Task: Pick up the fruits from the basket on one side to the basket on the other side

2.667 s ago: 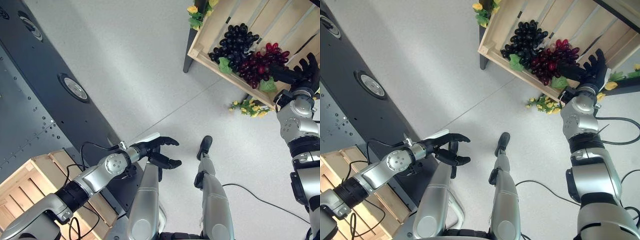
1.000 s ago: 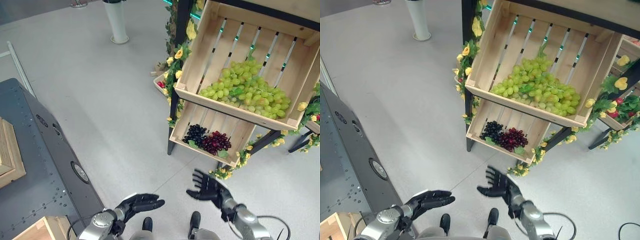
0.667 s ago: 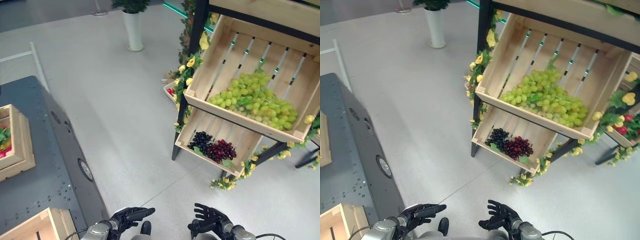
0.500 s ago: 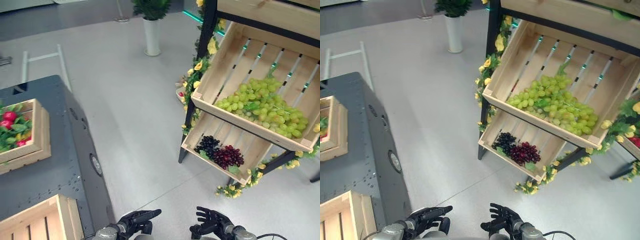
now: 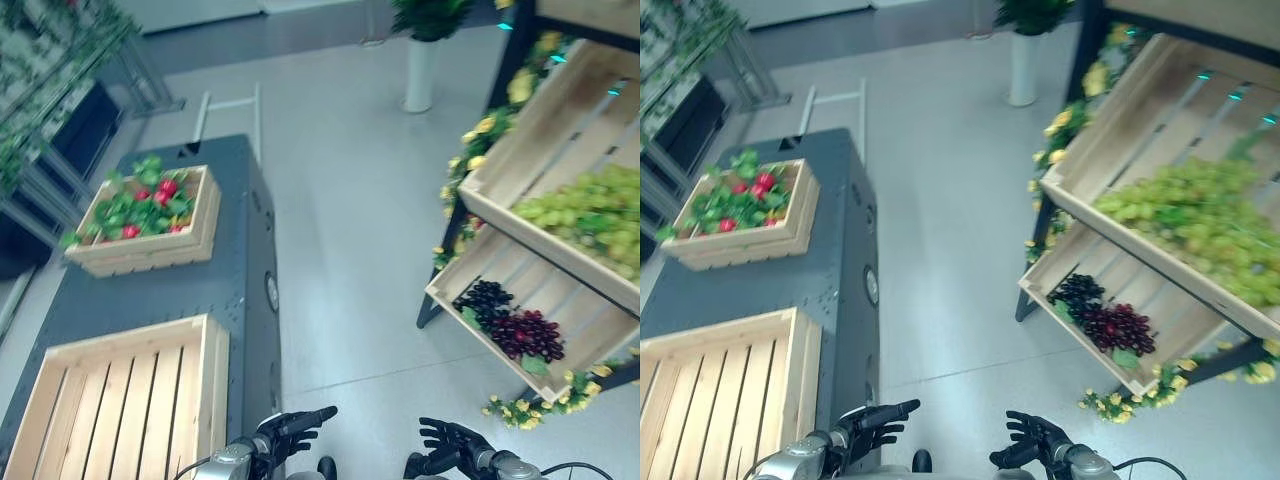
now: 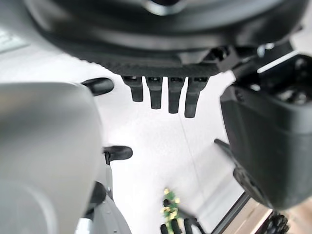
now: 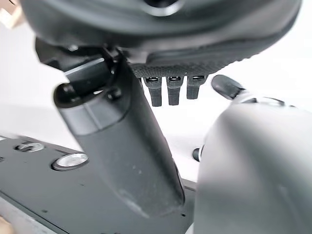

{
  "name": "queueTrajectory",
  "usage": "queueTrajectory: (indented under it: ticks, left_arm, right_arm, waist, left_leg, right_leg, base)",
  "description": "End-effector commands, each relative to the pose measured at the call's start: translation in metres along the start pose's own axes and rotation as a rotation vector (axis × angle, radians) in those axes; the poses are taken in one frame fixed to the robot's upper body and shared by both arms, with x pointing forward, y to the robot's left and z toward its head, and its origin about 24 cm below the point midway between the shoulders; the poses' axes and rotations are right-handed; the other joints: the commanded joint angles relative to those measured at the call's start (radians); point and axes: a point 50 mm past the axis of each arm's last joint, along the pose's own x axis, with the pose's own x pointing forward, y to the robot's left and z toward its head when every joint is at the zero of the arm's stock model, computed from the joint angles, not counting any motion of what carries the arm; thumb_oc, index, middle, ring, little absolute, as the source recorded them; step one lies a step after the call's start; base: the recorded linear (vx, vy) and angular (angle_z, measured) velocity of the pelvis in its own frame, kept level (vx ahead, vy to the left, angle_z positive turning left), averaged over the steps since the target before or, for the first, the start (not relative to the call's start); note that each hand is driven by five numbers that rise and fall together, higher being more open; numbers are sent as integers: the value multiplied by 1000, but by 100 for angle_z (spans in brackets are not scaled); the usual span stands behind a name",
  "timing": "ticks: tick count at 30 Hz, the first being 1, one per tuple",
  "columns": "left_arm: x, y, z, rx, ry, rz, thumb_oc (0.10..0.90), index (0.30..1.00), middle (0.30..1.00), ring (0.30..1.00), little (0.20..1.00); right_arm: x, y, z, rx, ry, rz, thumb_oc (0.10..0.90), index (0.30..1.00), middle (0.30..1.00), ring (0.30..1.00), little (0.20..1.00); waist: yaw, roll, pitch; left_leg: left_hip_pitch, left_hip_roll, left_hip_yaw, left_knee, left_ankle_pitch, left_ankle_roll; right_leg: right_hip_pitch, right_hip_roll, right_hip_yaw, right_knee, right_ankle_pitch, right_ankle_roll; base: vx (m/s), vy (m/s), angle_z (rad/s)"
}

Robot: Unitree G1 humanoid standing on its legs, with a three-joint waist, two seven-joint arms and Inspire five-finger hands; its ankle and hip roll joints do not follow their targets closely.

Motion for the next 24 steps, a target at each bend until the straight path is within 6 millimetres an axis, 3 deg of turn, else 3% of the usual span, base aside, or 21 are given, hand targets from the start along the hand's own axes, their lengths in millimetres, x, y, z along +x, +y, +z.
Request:
queueTrajectory:
  ticks: [1, 7, 13, 24]
  left_arm:
    - [-4, 17, 3, 30, -13, 55, 800, 900, 900, 900, 900]
    - [-5, 18, -12, 78, 49, 49, 800, 900, 900, 900, 900]
    - [0, 15, -3, 87, 28, 57, 800, 900, 900, 900, 900]
    - [4, 13, 6, 98, 12, 89, 800, 900, 900, 900, 900]
  right_arm:
    - [11, 6, 31, 4, -94, 6, 800, 900, 900, 900, 900]
    - [15, 19, 29, 37, -71, 31, 800, 900, 900, 900, 900]
    - [18, 28, 27, 24, -56, 54, 800, 900, 900, 900, 900]
    - [21, 29, 31, 72, -57, 29, 800, 900, 900, 900, 900]
  waist:
    - [25, -36, -23]
    - [22, -35, -22]
    - [18, -40, -20]
    - [15, -50, -22]
  left_leg:
    - [4, 11, 1, -8, -3, -94]
    - [34, -16, -1, -8, -32, -64]
    - [48, -24, 11, -8, -50, -44]
    - [53, -18, 25, -8, -54, -37]
  right_leg:
    - [18, -4, 5, 53, -34, 2]
    - [21, -34, 11, 63, -16, 33]
    - [16, -46, 25, 57, 0, 49]
    - [17, -45, 47, 47, 4, 51]
  base:
    - [8, 158, 20]
    - [12, 135, 7]
    - [-2, 38, -1]
    - [0, -1, -2]
